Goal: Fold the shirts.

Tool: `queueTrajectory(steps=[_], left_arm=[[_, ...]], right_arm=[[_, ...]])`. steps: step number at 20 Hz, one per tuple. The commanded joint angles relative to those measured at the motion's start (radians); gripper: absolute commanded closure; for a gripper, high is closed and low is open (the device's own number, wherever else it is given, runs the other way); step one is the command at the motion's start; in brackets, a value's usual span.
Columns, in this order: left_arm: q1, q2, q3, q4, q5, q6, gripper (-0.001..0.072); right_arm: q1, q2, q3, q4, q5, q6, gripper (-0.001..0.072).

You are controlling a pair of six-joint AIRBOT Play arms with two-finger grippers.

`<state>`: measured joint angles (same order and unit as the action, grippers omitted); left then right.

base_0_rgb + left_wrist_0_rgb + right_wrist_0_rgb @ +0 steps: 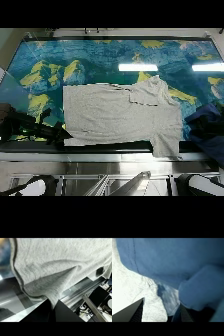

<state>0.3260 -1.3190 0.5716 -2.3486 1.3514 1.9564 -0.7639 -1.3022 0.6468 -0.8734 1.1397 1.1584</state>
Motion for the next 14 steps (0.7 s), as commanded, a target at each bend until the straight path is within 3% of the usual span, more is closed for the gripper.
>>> queueTrajectory(steps=[1,5,6,7,8,9,12,14], left_arm=[[0.001,0.008,0.001,0.000,0.003,-0.001,0.0686],[0.001,0.008,0.001,0.000,0.004,-0.001,0.0686],[0.001,0.008,0.001,0.000,0.008,-0.001,0.0686],[0.001,0.008,0.002,-0.001,0.013,-0.001,0.0686],[0.001,0.008,0.002,-0.002,0.018,0.000,0.0686],[0.001,0.009,0.002,-0.005,0.029,0.002,0.0686],[0.001,0.064,0.020,-0.128,0.123,0.092,0.0687],[0.001,0.171,0.101,-0.312,0.256,0.265,0.0687]], right_arm=[[0.064,-0.049,-0.011,0.007,0.001,-0.008,0.0188],[0.165,-0.097,-0.014,0.016,0.055,-0.008,0.0191],[0.183,-0.097,-0.014,0.025,0.090,-0.010,0.0242],[0.196,-0.096,-0.014,0.048,0.138,-0.034,0.0344],[0.203,-0.096,-0.014,0.087,0.202,-0.061,0.0537],[0.206,-0.093,-0.014,0.136,0.256,-0.095,0.0674],[0.206,0.000,-0.014,0.391,0.415,-0.216,0.0693],[0.201,0.148,-0.013,0.754,0.546,-0.373,0.0693]])
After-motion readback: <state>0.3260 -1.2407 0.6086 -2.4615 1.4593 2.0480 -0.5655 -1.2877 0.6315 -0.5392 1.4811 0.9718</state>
